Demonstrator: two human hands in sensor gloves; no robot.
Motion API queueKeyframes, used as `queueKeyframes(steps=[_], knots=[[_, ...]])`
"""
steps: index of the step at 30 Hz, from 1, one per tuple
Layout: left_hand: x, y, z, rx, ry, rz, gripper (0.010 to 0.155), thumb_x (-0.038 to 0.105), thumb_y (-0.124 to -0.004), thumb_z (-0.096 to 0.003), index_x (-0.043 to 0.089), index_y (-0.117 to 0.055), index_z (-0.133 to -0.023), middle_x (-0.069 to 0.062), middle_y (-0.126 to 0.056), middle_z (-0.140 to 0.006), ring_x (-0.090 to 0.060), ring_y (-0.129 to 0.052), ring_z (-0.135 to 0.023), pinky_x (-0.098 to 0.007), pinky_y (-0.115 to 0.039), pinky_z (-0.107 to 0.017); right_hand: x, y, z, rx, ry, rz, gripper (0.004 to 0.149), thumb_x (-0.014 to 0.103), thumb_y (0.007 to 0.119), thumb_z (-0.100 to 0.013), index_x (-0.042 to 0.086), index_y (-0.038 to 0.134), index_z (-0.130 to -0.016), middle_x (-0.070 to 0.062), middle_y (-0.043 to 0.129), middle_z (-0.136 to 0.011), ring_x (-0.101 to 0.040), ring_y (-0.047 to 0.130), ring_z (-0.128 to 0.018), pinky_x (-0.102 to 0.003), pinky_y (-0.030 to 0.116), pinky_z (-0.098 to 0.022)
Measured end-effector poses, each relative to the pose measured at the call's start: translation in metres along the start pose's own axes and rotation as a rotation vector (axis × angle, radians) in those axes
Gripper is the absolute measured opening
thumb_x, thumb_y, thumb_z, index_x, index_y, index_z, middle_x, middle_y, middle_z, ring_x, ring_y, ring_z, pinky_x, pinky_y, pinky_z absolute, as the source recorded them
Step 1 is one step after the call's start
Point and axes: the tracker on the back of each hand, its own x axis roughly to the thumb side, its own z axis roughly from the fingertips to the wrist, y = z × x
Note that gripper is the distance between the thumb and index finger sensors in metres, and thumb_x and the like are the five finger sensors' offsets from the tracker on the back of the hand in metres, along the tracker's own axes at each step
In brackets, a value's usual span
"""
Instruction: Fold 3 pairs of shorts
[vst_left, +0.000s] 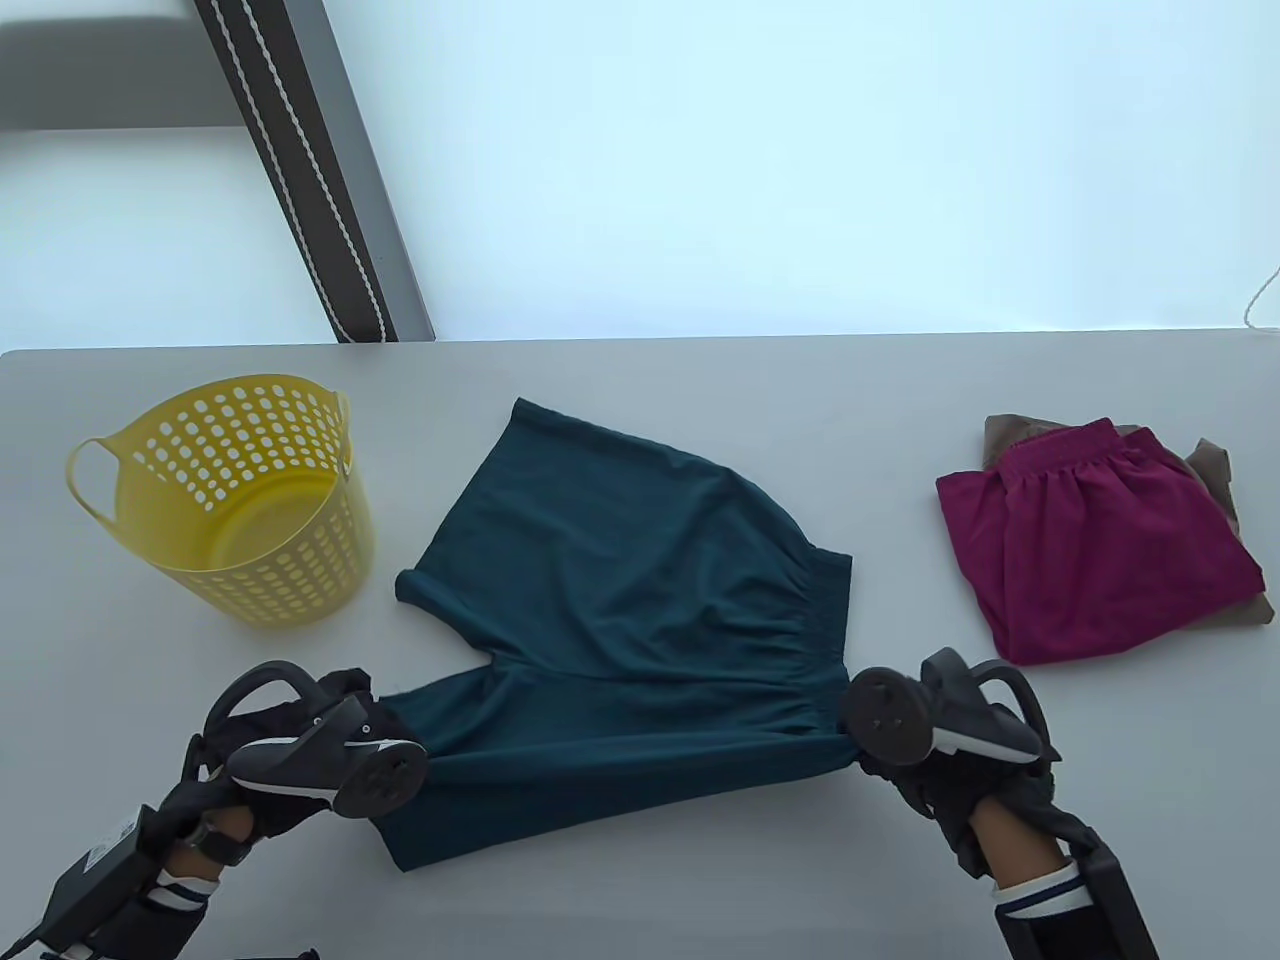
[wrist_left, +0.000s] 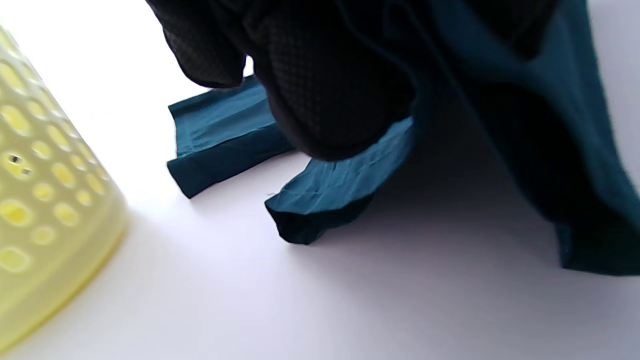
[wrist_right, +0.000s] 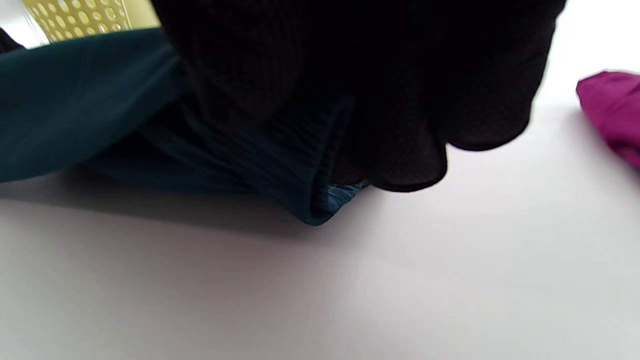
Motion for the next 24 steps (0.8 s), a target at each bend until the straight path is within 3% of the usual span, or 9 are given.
queueKeyframes(steps=[3, 7, 9, 13, 18, 24], knots=[[0.008, 0.02, 0.016, -0.044, -0.173, 0.161, 0.041, 0.052, -0.075, -0.0351, 0.041, -0.078, -0.074, 0.02, -0.1, -0.063, 0.003, -0.106, -0.043, -0.041, -0.081, -0.069, -0.014, -0.017, 0.013, -0.037, -0.021, -0.11, 0.046, 0.032, 0.081, -0.035, 0.021, 0.084, -0.08, -0.005, 0.1, -0.069, -0.024, 0.106, -0.056, -0.044, 0.085, -0.045], [-0.007, 0.046, 0.025, 0.04, -0.22, 0.266, 0.043, 0.053, -0.074, -0.0366, 0.039, -0.079, -0.077, 0.019, -0.101, -0.061, 0.003, -0.106, -0.039, -0.04, -0.083, -0.068, -0.029, -0.043, 0.016, -0.159, 0.062, -0.175, 0.047, 0.034, 0.081, -0.037, 0.017, 0.085, -0.08, -0.007, 0.1, -0.065, -0.027, 0.105, -0.051, -0.046, 0.083, -0.044], [-0.024, 0.058, 0.02, 0.071, -0.174, 0.307, 0.044, 0.053, -0.074, -0.0382, 0.036, -0.08, -0.079, 0.018, -0.101, -0.062, 0.002, -0.105, -0.039, -0.041, -0.083, -0.067, -0.036, -0.052, 0.008, -0.196, 0.131, -0.154, 0.047, 0.036, 0.079, -0.038, 0.016, 0.085, -0.08, -0.008, 0.1, -0.063, -0.027, 0.104, -0.05, -0.047, 0.082, -0.043], [-0.056, 0.067, -0.004, 0.084, 0.041, 0.274, 0.044, 0.051, -0.073, -0.0406, 0.034, -0.078, -0.081, 0.015, -0.1, -0.064, 0.0, -0.104, -0.041, -0.043, -0.082, -0.067, -0.048, -0.053, -0.027, -0.253, 0.293, -0.091, 0.048, 0.038, 0.078, -0.038, 0.014, 0.086, -0.079, -0.009, 0.1, -0.06, -0.028, 0.104, -0.046, -0.047, 0.081, -0.042], [-0.077, 0.052, -0.042, 0.064, 0.253, 0.256, 0.043, 0.048, -0.071, -0.0428, 0.032, -0.077, -0.082, 0.012, -0.099, -0.066, -0.002, -0.104, -0.043, -0.045, -0.081, -0.066, -0.049, -0.026, -0.07, -0.304, 0.452, -0.003, 0.047, 0.038, 0.076, -0.039, 0.015, 0.085, -0.079, -0.009, 0.098, -0.06, -0.029, 0.101, -0.047, -0.048, 0.079, -0.043], [-0.08, 0.024, -0.067, 0.085, 0.435, 0.229, 0.046, 0.044, -0.066, -0.0465, 0.029, -0.069, -0.09, 0.008, -0.094, -0.077, -0.006, -0.103, -0.054, -0.047, -0.079, -0.066, -0.039, 0.007, -0.09, -0.359, 0.534, 0.206, 0.051, 0.042, 0.067, -0.043, 0.017, 0.077, -0.086, -0.009, 0.095, -0.067, -0.03, 0.099, -0.053, -0.049, 0.077, -0.047]])
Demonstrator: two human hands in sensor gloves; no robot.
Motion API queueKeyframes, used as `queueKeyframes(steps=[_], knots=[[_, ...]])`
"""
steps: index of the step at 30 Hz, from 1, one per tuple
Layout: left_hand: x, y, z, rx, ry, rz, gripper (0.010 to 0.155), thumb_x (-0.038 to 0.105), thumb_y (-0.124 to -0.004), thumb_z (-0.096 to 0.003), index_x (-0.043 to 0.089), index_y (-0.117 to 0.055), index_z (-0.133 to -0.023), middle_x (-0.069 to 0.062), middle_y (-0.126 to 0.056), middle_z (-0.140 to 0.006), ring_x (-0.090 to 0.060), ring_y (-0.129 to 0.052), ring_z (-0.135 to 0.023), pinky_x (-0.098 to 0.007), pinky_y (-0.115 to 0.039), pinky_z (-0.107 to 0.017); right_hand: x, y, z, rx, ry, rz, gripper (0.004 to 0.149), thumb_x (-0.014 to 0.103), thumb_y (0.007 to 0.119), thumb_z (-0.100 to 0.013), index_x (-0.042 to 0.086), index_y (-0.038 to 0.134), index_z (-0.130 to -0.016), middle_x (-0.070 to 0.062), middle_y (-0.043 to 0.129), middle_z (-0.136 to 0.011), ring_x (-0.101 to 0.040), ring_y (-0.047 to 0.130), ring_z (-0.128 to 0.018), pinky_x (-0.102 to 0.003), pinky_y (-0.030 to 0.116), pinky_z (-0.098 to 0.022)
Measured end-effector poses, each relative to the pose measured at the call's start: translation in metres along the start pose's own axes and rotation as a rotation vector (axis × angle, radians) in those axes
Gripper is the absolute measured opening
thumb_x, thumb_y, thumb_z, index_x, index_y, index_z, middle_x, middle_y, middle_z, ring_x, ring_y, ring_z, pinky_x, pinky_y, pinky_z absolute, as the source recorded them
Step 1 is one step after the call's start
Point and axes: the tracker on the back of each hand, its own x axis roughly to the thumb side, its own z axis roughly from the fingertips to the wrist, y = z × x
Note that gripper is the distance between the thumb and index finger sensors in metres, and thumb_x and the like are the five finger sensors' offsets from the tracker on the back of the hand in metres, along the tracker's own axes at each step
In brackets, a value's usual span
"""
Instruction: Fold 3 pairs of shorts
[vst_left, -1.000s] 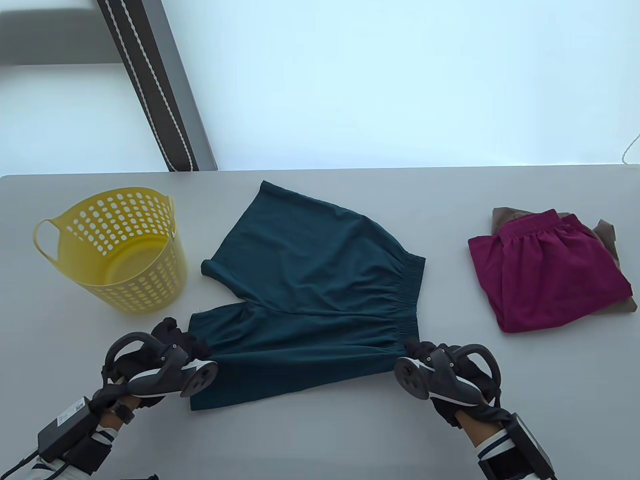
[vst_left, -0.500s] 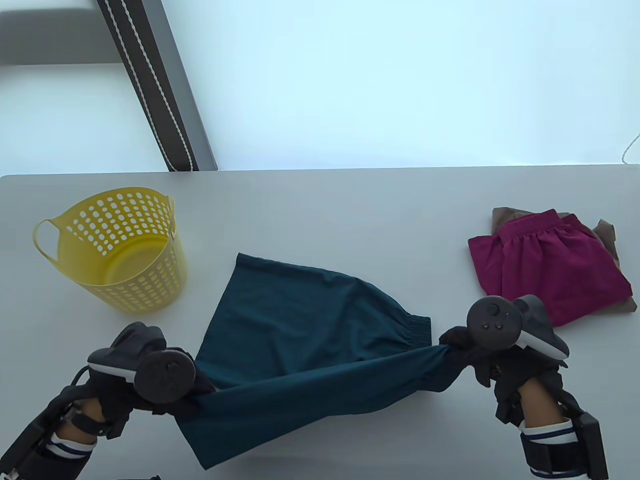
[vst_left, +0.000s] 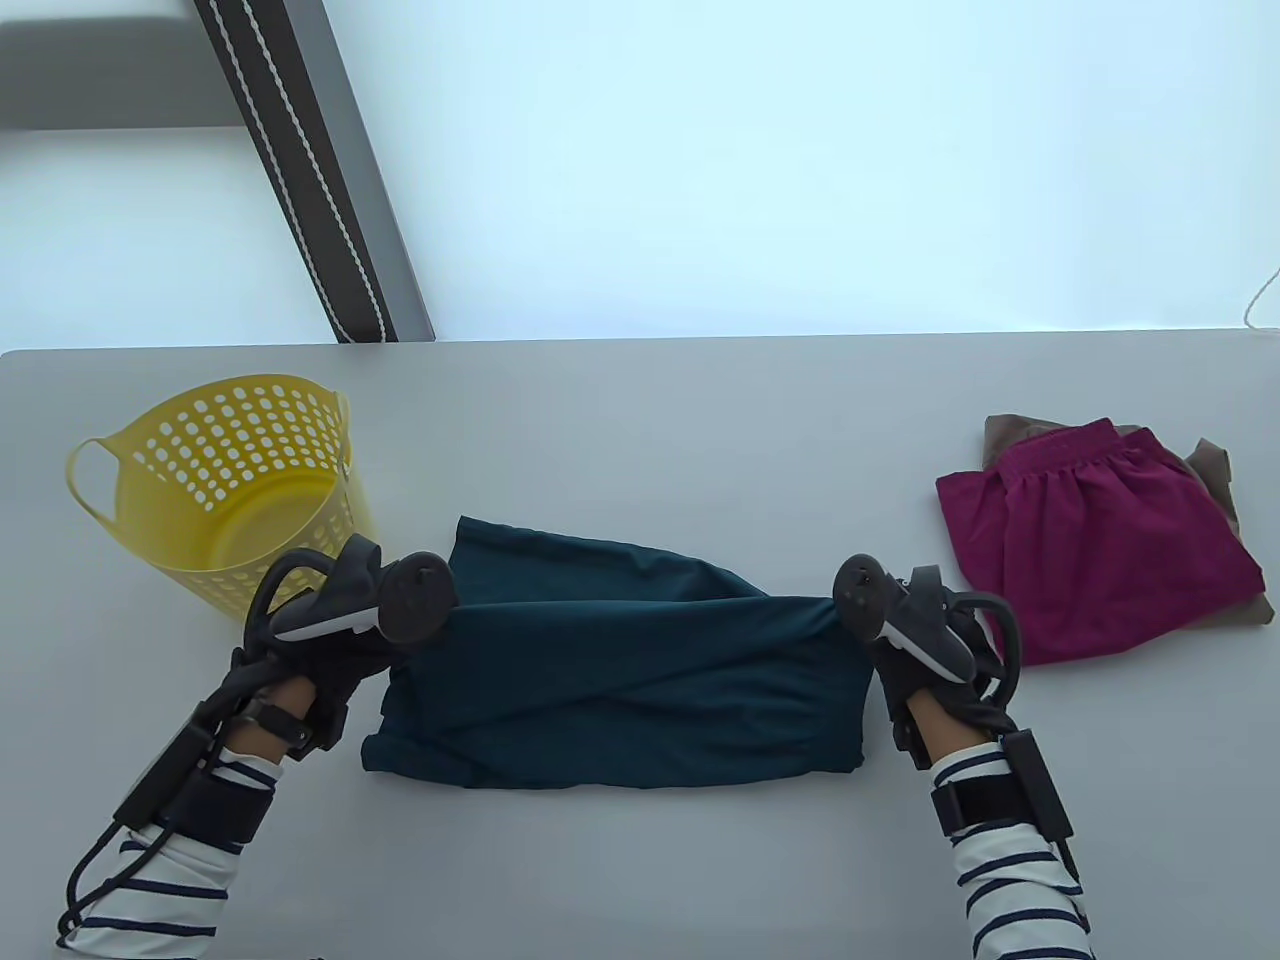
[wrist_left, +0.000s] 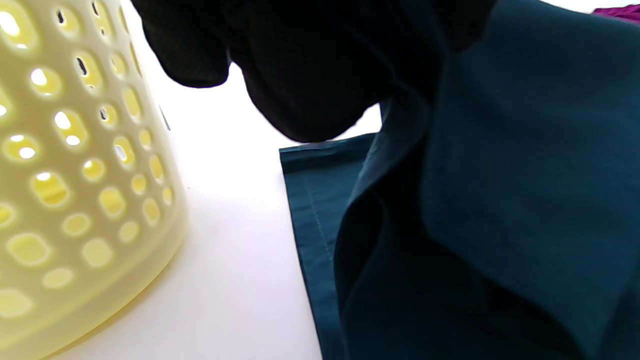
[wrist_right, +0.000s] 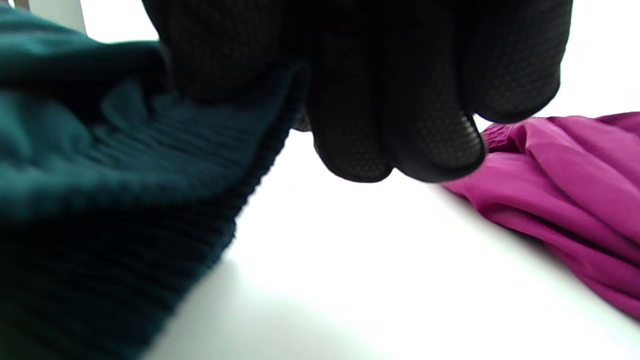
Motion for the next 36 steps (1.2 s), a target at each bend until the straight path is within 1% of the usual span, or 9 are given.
queueKeyframes(steps=[2, 5, 10, 15, 21, 28, 29, 32, 36], knots=[[0.003, -0.008, 0.005, 0.044, 0.028, -0.036, 0.056, 0.044, -0.061, -0.0479, 0.023, -0.058, -0.1, -0.001, -0.086, -0.093, -0.014, -0.102, -0.069, -0.051, -0.076, -0.068, 0.0, -0.001, 0.007, -0.045, 0.006, 0.091, 0.058, 0.045, 0.058, -0.045, 0.013, 0.069, -0.091, -0.013, 0.091, -0.072, -0.034, 0.096, -0.057, -0.051, 0.076, -0.048], [0.006, -0.006, 0.027, 0.15, -0.007, -0.106, 0.069, 0.047, -0.058, -0.0477, 0.018, -0.039, -0.107, -0.013, -0.066, -0.109, -0.024, -0.091, -0.088, -0.056, -0.07, -0.071, -0.008, -0.014, 0.02, -0.12, 0.015, 0.066, 0.059, 0.045, 0.055, -0.046, 0.009, 0.067, -0.092, -0.016, 0.09, -0.073, -0.036, 0.096, -0.057, -0.053, 0.076, -0.047], [0.007, -0.002, 0.081, 0.33, -0.049, -0.09, 0.061, 0.046, -0.058, -0.0478, 0.023, -0.048, -0.103, -0.004, -0.075, -0.103, -0.019, -0.096, -0.082, -0.053, -0.074, -0.07, -0.023, -0.038, 0.052, -0.117, -0.03, -0.121, 0.055, 0.046, 0.058, -0.047, 0.008, 0.08, -0.081, -0.013, 0.097, -0.059, -0.032, 0.101, -0.043, -0.05, 0.08, -0.038], [0.017, -0.023, 0.107, 0.291, -0.128, -0.093, 0.048, 0.044, -0.058, -0.0482, 0.033, -0.06, -0.094, 0.009, -0.087, -0.087, -0.008, -0.102, -0.065, -0.046, -0.079, -0.068, -0.026, -0.035, 0.077, -0.076, -0.097, -0.241, 0.051, 0.045, 0.062, -0.047, 0.007, 0.09, -0.067, -0.006, 0.101, -0.037, -0.024, 0.103, -0.021, -0.045, 0.084, -0.024], [0.032, -0.06, 0.108, 0.186, -0.183, -0.223, 0.043, 0.043, -0.059, -0.0476, 0.035, -0.063, -0.09, 0.015, -0.09, -0.079, -0.003, -0.103, -0.058, -0.042, -0.082, -0.066, -0.015, -0.01, 0.071, 0.099, -0.069, -0.131, 0.067, 0.053, 0.059, -0.045, -0.001, 0.077, -0.08, -0.006, 0.099, -0.039, -0.023, 0.103, -0.021, -0.043, 0.085, -0.022], [0.04, -0.074, 0.102, 0.13, -0.209, -0.295, 0.043, 0.043, -0.059, -0.0474, 0.035, -0.065, -0.089, 0.013, -0.091, -0.078, -0.005, -0.103, -0.057, -0.043, -0.082, -0.065, 0.002, 0.039, 0.066, 0.402, -0.049, -0.144, 0.092, 0.062, 0.046, -0.043, -0.014, 0.058, -0.094, -0.032, 0.089, -0.057, -0.043, 0.101, -0.034, -0.054, 0.083, -0.024], [0.042, -0.074, 0.101, 0.125, -0.211, -0.323, 0.043, 0.043, -0.059, -0.0474, 0.035, -0.065, -0.089, 0.014, -0.091, -0.078, -0.004, -0.103, -0.057, -0.043, -0.082, -0.066, 0.006, 0.039, 0.065, 0.345, -0.032, -0.065, 0.094, 0.064, 0.045, -0.043, -0.014, 0.058, -0.095, -0.029, 0.09, -0.055, -0.041, 0.102, -0.032, -0.053, 0.084, -0.023], [0.046, -0.075, 0.101, 0.118, -0.225, -0.357, 0.043, 0.043, -0.059, -0.0473, 0.035, -0.065, -0.089, 0.014, -0.092, -0.077, -0.004, -0.104, -0.057, -0.043, -0.082, -0.066, 0.021, 0.042, 0.059, 0.434, -0.03, 0.094, 0.097, 0.066, 0.044, -0.045, -0.017, 0.054, -0.095, -0.028, 0.09, -0.056, -0.04, 0.103, -0.033, -0.052, 0.085, -0.024], [0.048, -0.075, 0.102, 0.106, -0.242, -0.341, 0.043, 0.043, -0.06, -0.0473, 0.034, -0.066, -0.089, 0.013, -0.092, -0.077, -0.005, -0.104, -0.057, -0.043, -0.082, -0.065, 0.033, 0.04, 0.042, 0.614, 0.036, 0.025, 0.097, 0.06, 0.052, -0.05, -0.026, 0.046, -0.093, -0.044, 0.087, -0.062, -0.055, 0.102, -0.038, -0.059, 0.086, -0.024]])
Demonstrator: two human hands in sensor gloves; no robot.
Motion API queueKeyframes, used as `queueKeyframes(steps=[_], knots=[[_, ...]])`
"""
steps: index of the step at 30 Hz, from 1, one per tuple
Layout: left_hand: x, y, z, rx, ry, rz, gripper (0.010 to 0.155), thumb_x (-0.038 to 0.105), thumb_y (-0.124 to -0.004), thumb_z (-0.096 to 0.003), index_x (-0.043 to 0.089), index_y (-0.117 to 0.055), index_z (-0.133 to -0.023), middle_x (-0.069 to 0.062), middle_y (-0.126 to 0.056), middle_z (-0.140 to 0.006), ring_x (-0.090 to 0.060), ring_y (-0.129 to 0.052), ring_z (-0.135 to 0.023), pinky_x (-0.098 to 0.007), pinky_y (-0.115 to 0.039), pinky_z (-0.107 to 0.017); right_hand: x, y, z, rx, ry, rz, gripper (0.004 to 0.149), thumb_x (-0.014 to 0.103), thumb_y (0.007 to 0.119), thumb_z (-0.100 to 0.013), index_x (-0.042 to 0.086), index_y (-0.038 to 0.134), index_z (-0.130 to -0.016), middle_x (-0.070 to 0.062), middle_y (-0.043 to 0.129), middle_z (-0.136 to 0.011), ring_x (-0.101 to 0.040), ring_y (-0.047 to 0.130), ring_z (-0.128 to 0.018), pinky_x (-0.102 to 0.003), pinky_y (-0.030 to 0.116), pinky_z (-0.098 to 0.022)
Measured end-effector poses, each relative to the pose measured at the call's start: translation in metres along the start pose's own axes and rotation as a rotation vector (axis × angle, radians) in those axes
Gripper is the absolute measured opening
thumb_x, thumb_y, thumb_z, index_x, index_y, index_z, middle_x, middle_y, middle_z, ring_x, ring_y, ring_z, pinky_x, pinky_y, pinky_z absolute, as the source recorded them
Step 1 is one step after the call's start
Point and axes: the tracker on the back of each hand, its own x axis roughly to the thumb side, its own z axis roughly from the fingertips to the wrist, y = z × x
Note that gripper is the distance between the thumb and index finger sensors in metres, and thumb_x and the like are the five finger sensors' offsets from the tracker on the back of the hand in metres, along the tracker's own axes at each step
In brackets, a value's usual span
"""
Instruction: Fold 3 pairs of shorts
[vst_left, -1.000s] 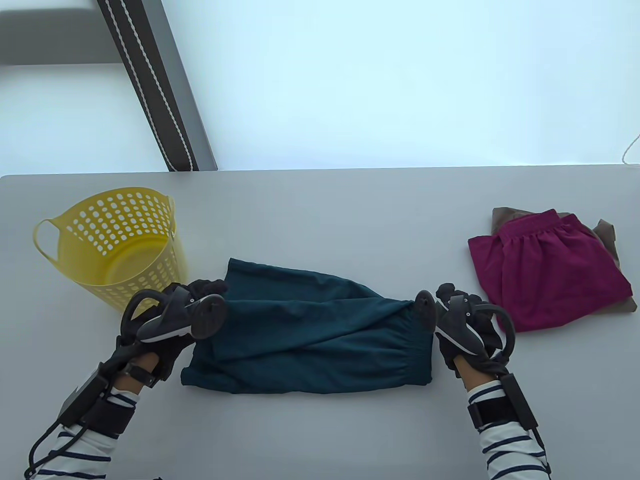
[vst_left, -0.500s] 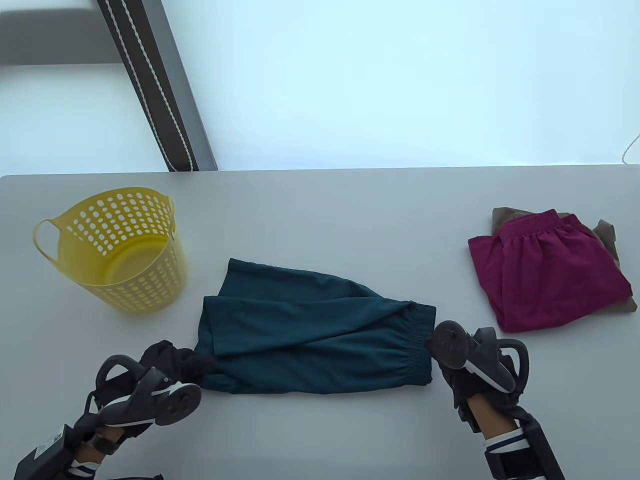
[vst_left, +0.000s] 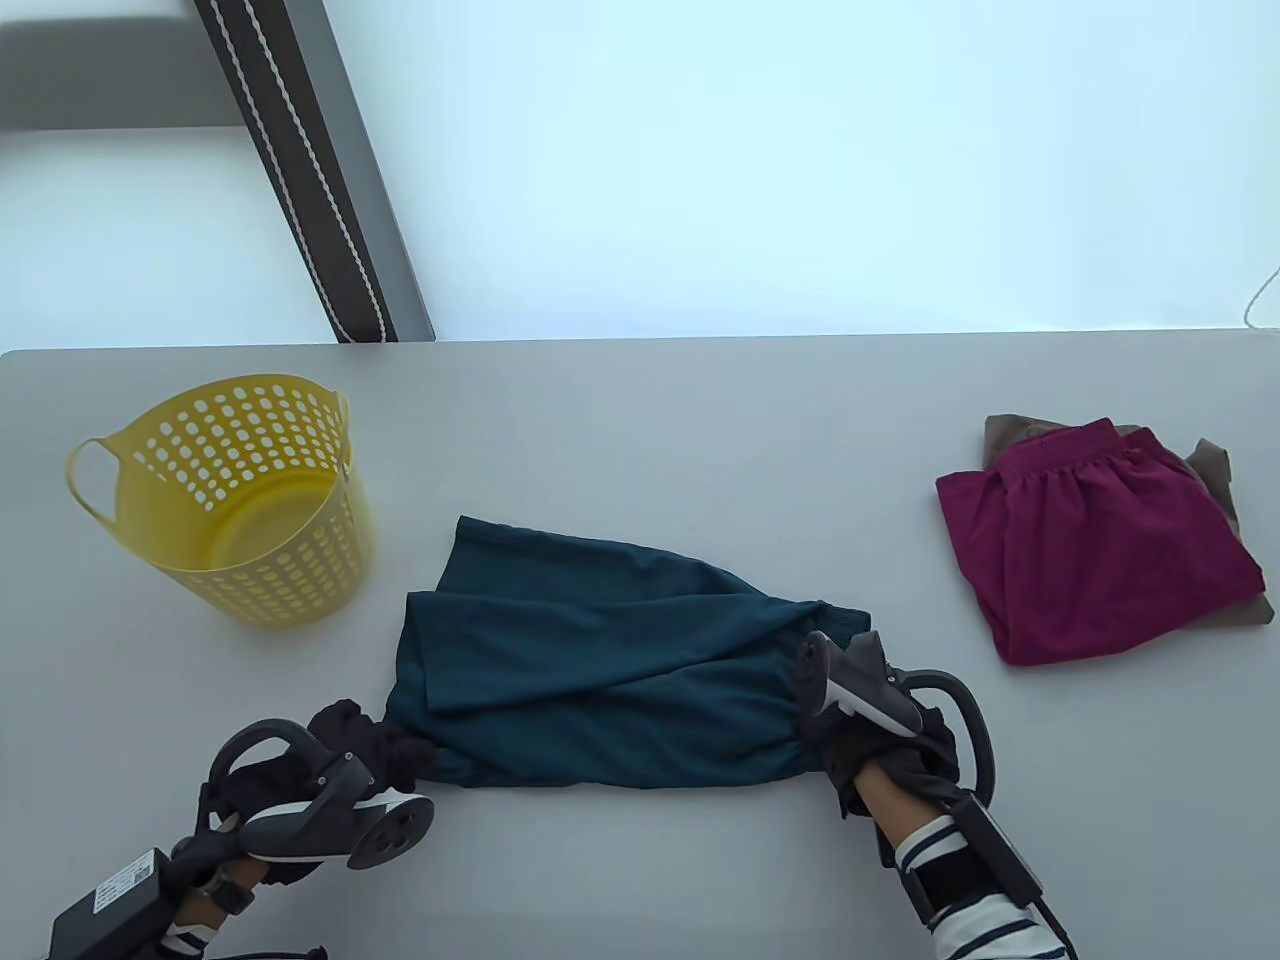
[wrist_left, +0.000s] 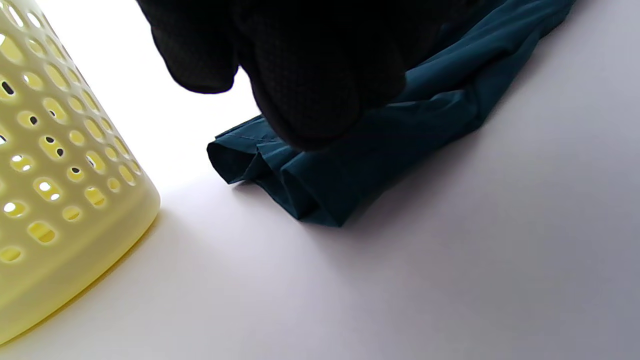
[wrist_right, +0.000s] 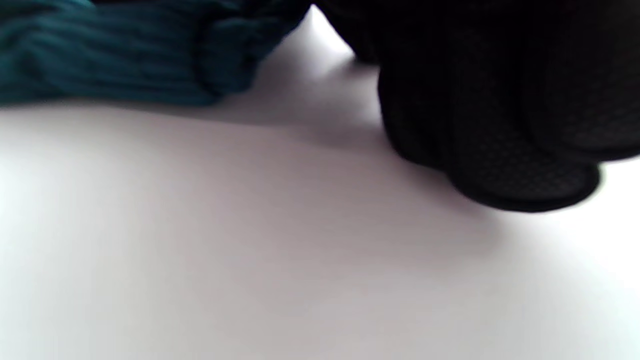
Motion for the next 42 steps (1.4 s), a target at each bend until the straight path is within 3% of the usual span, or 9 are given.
queueKeyframes(steps=[7, 13, 20, 29, 33, 35, 36, 38, 42], knots=[[-0.002, 0.004, 0.004, 0.018, 0.016, -0.024, 0.043, 0.043, -0.059, -0.0472, 0.034, -0.066, -0.089, 0.013, -0.092, -0.077, -0.005, -0.104, -0.057, -0.043, -0.082, -0.065, 0.002, -0.008, -0.002, -0.169, 0.1, -0.161, 0.084, 0.047, 0.071, -0.046, -0.019, 0.045, -0.092, -0.03, 0.09, -0.053, -0.036, 0.107, -0.029, -0.047, 0.09, -0.02], [-0.002, 0.006, 0.008, 0.025, 0.016, -0.039, 0.043, 0.043, -0.06, -0.0471, 0.034, -0.066, -0.089, 0.013, -0.093, -0.077, -0.005, -0.104, -0.056, -0.043, -0.082, -0.065, -0.029, -0.007, -0.001, -0.257, 0.102, -0.587, 0.071, 0.035, 0.082, -0.041, -0.006, 0.054, -0.092, -0.018, 0.09, -0.051, -0.023, 0.101, -0.023, -0.041, 0.087, -0.019], [0.001, 0.012, 0.01, 0.054, 0.008, -0.057, 0.043, 0.043, -0.059, -0.0471, 0.034, -0.066, -0.089, 0.013, -0.093, -0.077, -0.005, -0.104, -0.057, -0.043, -0.082, -0.066, -0.056, -0.068, 0.045, -0.722, 0.208, -0.476, 0.066, 0.034, 0.085, -0.04, 0.001, 0.061, -0.092, -0.016, 0.09, -0.057, -0.025, 0.101, -0.03, -0.043, 0.086, -0.025], [0.002, 0.01, 0.01, 0.03, -0.003, -0.056, 0.043, 0.044, -0.059, -0.047, 0.034, -0.067, -0.089, 0.013, -0.093, -0.077, -0.005, -0.104, -0.057, -0.043, -0.082, -0.065, 0.062, -0.131, 0.101, -1.03, -0.129, -0.324, 0.066, 0.035, 0.084, -0.041, 0.003, 0.061, -0.094, -0.016, 0.088, -0.061, -0.025, 0.1, -0.035, -0.043, 0.085, -0.03], [0.002, 0.005, 0.009, -0.003, -0.021, -0.056, 0.044, 0.044, -0.059, -0.0469, 0.035, -0.067, -0.089, 0.013, -0.093, -0.077, -0.005, -0.104, -0.057, -0.043, -0.082, -0.065, 0.145, -0.095, 0.104, -0.77, -0.579, -0.228, 0.069, 0.04, 0.072, -0.047, 0.004, 0.049, -0.101, -0.021, 0.081, -0.078, -0.034, 0.098, -0.055, -0.05, 0.081, -0.043], [0.002, 0.003, 0.008, -0.018, -0.024, -0.053, 0.044, 0.044, -0.059, -0.0469, 0.034, -0.067, -0.089, 0.013, -0.093, -0.077, -0.005, -0.104, -0.057, -0.043, -0.082, -0.066, 0.18, -0.061, 0.096, -0.428, -0.801, -0.14, 0.082, 0.045, 0.066, -0.048, 0.001, 0.027, -0.105, -0.035, 0.058, -0.097, -0.054, 0.076, -0.081, -0.062, 0.066, -0.055], [0.002, 0.003, 0.008, -0.021, -0.025, -0.049, 0.044, 0.044, -0.059, -0.0469, 0.034, -0.067, -0.089, 0.013, -0.093, -0.077, -0.005, -0.104, -0.057, -0.043, -0.082, -0.066, 0.202, -0.031, 0.086, -0.117, -0.891, -0.077, 0.089, 0.046, 0.064, -0.049, -0.003, 0.012, -0.102, -0.043, 0.032, -0.1, -0.069, 0.048, -0.084, -0.07, 0.05, -0.056], [0.002, 0.004, 0.008, -0.025, -0.027, -0.045, 0.044, 0.044, -0.059, -0.0469, 0.034, -0.067, -0.089, 0.013, -0.093, -0.077, -0.005, -0.104, -0.057, -0.043, -0.081, -0.066, 0.219, 0.015, 0.073, 0.345, -0.922, 0.038, 0.096, 0.047, 0.059, -0.051, -0.003, -0.013, -0.091, -0.042, -0.017, -0.081, -0.069, -0.003, -0.071, -0.072, 0.02, -0.05], [0.002, 0.004, 0.008, -0.031, -0.031, -0.05, 0.044, 0.044, -0.059, -0.0469, 0.034, -0.067, -0.089, 0.013, -0.093, -0.077, -0.005, -0.104, -0.057, -0.043, -0.081, -0.066, 0.216, 0.005, 0.078, 0.161, -0.93, 0.124, 0.096, 0.05, 0.057, -0.05, 0.003, -0.016, -0.091, -0.039, -0.016, -0.084, -0.066, -0.001, -0.075, -0.07, 0.02, -0.052]])
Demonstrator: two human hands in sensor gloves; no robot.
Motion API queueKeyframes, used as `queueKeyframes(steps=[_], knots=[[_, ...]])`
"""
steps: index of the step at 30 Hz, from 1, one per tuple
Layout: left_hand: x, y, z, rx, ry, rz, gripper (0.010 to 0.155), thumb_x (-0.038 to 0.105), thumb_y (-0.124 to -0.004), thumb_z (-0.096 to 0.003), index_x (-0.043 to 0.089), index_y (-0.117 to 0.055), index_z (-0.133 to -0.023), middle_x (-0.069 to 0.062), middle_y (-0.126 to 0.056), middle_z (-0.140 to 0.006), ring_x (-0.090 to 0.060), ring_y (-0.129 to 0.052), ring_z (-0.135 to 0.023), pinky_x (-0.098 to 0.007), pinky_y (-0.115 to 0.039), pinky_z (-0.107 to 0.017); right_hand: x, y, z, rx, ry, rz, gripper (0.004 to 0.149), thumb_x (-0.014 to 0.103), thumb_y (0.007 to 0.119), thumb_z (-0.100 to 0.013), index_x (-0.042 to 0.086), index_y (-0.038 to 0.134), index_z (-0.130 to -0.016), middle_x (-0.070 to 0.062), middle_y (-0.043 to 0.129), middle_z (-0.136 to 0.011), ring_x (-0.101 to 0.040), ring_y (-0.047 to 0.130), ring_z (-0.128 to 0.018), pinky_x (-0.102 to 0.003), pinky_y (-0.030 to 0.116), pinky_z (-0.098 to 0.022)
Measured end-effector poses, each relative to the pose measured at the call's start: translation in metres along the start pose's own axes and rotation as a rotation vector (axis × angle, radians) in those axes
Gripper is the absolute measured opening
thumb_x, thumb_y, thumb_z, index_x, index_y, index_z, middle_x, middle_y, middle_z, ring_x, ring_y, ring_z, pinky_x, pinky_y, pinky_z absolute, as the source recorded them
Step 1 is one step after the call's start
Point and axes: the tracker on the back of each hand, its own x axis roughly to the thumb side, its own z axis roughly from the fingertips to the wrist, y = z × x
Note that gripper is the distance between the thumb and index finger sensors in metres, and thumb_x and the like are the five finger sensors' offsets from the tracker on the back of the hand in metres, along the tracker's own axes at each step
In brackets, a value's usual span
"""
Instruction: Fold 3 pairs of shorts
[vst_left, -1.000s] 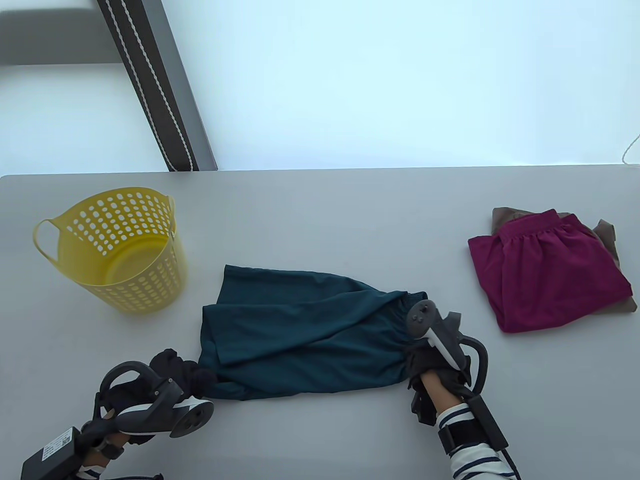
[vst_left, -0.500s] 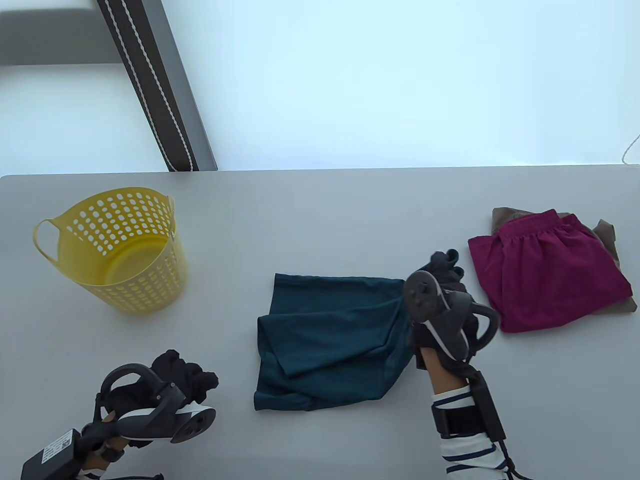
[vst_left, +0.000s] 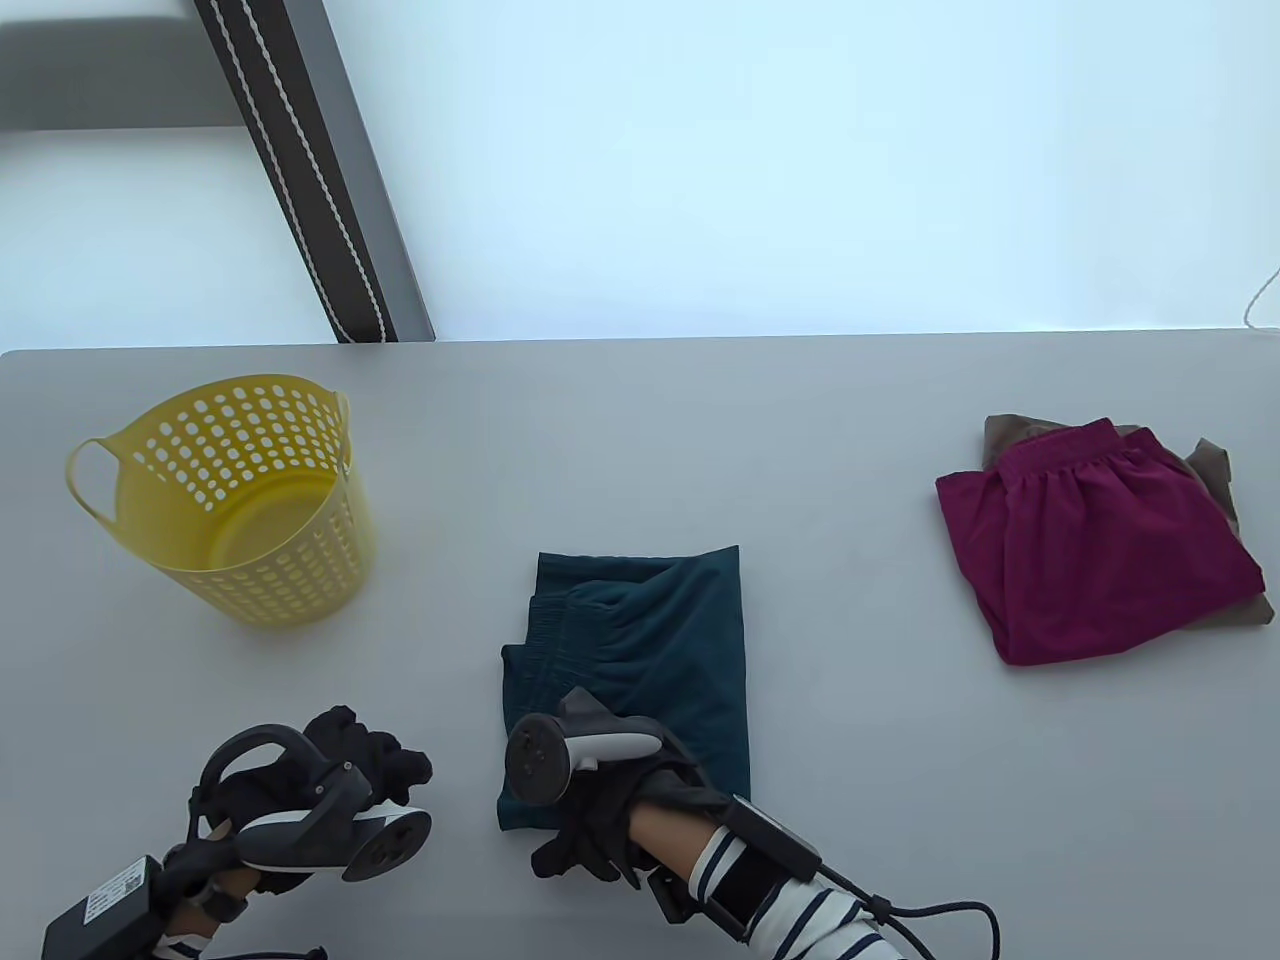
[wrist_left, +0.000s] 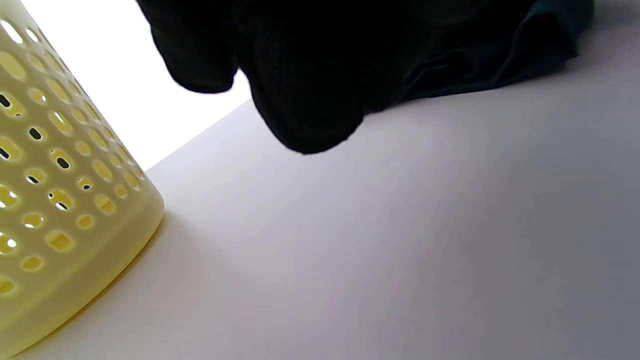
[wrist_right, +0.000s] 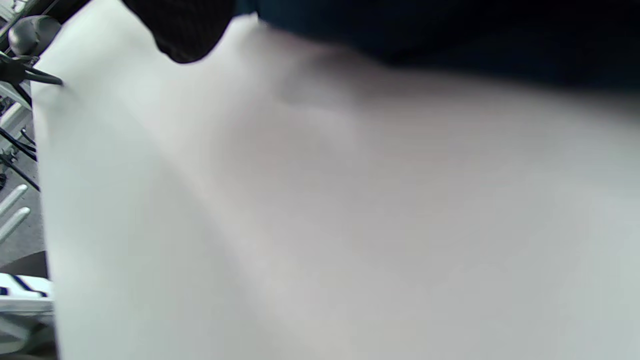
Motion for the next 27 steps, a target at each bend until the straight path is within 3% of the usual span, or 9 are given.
queueKeyframes(steps=[1, 4, 6, 9, 11, 14, 18, 21, 27], knots=[[0.0, 0.0, 0.0, -0.001, -0.001, 0.0, 0.044, 0.044, -0.059, -0.0469, 0.034, -0.067, -0.089, 0.013, -0.093, -0.077, -0.005, -0.104, -0.057, -0.043, -0.082, -0.066, 0.0, -0.007, 0.006, -0.052, -0.012, -0.017, 0.096, 0.051, 0.057, -0.05, 0.005, -0.017, -0.091, -0.037, -0.016, -0.086, -0.066, -0.003, -0.074, -0.07, 0.018, -0.052], [0.0, 0.0, 0.0, -0.006, -0.006, 0.003, 0.044, 0.044, -0.059, -0.0469, 0.034, -0.067, -0.089, 0.013, -0.093, -0.076, -0.005, -0.104, -0.056, -0.043, -0.082, -0.066, -0.008, -0.036, 0.033, -0.501, -0.01, -0.04, 0.096, 0.055, 0.055, -0.049, 0.009, -0.017, -0.092, -0.034, -0.015, -0.091, -0.064, -0.003, -0.08, -0.07, 0.017, -0.056], [0.0, 0.0, 0.0, -0.011, -0.009, 0.002, 0.044, 0.044, -0.059, -0.0469, 0.034, -0.067, -0.089, 0.013, -0.093, -0.076, -0.005, -0.104, -0.056, -0.043, -0.082, -0.066, -0.023, -0.052, 0.053, -0.661, 0.022, -0.112, 0.1, 0.06, 0.052, -0.048, 0.008, -0.022, -0.09, -0.037, -0.016, -0.09, -0.066, -0.004, -0.08, -0.071, 0.016, -0.055], [0.0, 0.001, 0.0, -0.016, -0.012, 0.001, 0.044, 0.044, -0.059, -0.0468, 0.034, -0.067, -0.088, 0.013, -0.093, -0.076, -0.005, -0.104, -0.056, -0.043, -0.082, -0.066, -0.066, -0.063, 0.08, -0.93, 0.118, -0.438, 0.101, 0.062, 0.051, -0.048, 0.004, -0.02, -0.091, -0.04, -0.013, -0.089, -0.068, -0.001, -0.078, -0.072, 0.017, -0.054], [0.0, 0.0, 0.0, -0.016, -0.011, 0.0, 0.044, 0.044, -0.059, -0.0468, 0.034, -0.067, -0.088, 0.013, -0.093, -0.076, -0.005, -0.104, -0.056, -0.043, -0.082, -0.066, -0.099, -0.058, 0.091, -0.991, 0.237, -0.682, 0.102, 0.062, 0.052, -0.049, -0.001, -0.015, -0.094, -0.044, -0.01, -0.088, -0.07, 0.001, -0.076, -0.073, 0.02, -0.051], [0.001, 0.0, 0.0, -0.017, -0.014, -0.003, 0.043, 0.044, -0.059, -0.0468, 0.034, -0.068, -0.088, 0.013, -0.093, -0.076, -0.005, -0.105, -0.056, -0.043, -0.082, -0.066, -0.15, -0.034, 0.099, -0.928, 0.499, -0.963, 0.098, 0.053, 0.061, -0.051, -0.012, 0.005, -0.098, -0.049, 0.002, -0.088, -0.074, 0.004, -0.071, -0.074, 0.02, -0.046], [0.001, 0.0, -0.001, -0.027, -0.018, -0.002, 0.043, 0.044, -0.059, -0.0468, 0.035, -0.068, -0.088, 0.013, -0.094, -0.076, -0.005, -0.105, -0.056, -0.043, -0.082, -0.065, -0.189, -0.002, 0.095, -0.668, 0.78, -0.735, 0.097, 0.058, 0.06, -0.049, -0.02, 0.027, -0.098, -0.053, 0.003, -0.086, -0.076, 0.004, -0.067, -0.075, 0.02, -0.043], [0.001, 0.0, -0.001, -0.035, -0.02, -0.001, 0.043, 0.044, -0.059, -0.0467, 0.035, -0.068, -0.088, 0.014, -0.094, -0.076, -0.005, -0.105, -0.056, -0.043, -0.082, -0.066, -0.19, 0.006, 0.079, -0.593, 0.721, -0.818, 0.104, 0.061, 0.058, -0.049, -0.022, 0.016, -0.095, -0.053, -0.007, -0.081, -0.076, -0.003, -0.064, -0.075, 0.015, -0.041], [0.0, -0.005, -0.004, -0.06, -0.02, 0.012, 0.043, 0.044, -0.059, -0.0468, 0.035, -0.068, -0.088, 0.014, -0.094, -0.076, -0.005, -0.105, -0.056, -0.043, -0.082, -0.066, -0.162, -0.006, 0.054, -0.584, 0.666, -0.573, 0.098, 0.059, 0.061, -0.048, -0.019, 0.027, -0.096, -0.051, 0.001, -0.085, -0.076, 0.003, -0.068, -0.075, 0.019, -0.044]])
